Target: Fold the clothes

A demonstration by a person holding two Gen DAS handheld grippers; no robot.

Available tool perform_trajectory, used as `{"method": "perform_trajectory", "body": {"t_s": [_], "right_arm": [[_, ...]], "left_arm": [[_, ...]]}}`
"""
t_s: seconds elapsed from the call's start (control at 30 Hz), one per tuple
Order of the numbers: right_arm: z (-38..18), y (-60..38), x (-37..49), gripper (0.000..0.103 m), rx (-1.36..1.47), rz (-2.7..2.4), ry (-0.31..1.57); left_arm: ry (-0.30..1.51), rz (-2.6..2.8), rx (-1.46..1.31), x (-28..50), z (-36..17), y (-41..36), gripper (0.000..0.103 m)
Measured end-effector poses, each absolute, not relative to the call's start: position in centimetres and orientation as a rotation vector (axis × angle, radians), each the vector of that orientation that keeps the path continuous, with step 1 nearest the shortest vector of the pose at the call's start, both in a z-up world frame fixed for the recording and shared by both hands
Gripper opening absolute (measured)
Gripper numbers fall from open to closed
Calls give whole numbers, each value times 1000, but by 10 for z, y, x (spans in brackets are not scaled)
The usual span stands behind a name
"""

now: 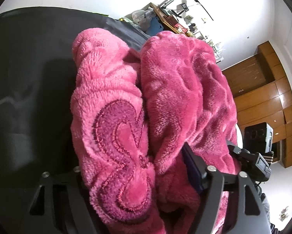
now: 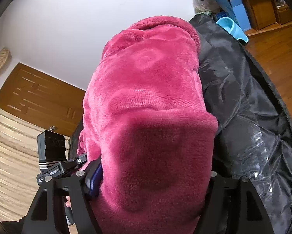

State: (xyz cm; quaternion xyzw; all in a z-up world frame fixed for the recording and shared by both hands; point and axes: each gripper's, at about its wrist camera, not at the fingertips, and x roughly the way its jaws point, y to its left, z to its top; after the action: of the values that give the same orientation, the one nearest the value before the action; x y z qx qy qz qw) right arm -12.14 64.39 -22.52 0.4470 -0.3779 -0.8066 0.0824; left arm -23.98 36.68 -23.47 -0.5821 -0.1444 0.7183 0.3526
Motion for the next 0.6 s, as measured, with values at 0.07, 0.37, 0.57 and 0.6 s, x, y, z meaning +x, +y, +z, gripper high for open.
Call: {"method": "perform_trajectory", "body": {"t_s": [0.07, 0.37, 0.57, 0.6], "right_arm": [[-219, 640, -122, 79, 1360, -2443, -1091], [-170, 600, -125, 81, 1420, -2589, -888], [-197, 609, -91, 87, 1425, -2491, -1055], [-196, 616, -84, 87, 1423, -2464, -1109]], "left_arm": [[-378, 1859, -1515, -235, -234, 362, 82], [-246, 1965, -1446, -239, -197, 386, 82], [-166, 1992, -1403, -227, -187, 398, 82], [-135, 1999, -1408, -229, -191, 409, 82]]}}
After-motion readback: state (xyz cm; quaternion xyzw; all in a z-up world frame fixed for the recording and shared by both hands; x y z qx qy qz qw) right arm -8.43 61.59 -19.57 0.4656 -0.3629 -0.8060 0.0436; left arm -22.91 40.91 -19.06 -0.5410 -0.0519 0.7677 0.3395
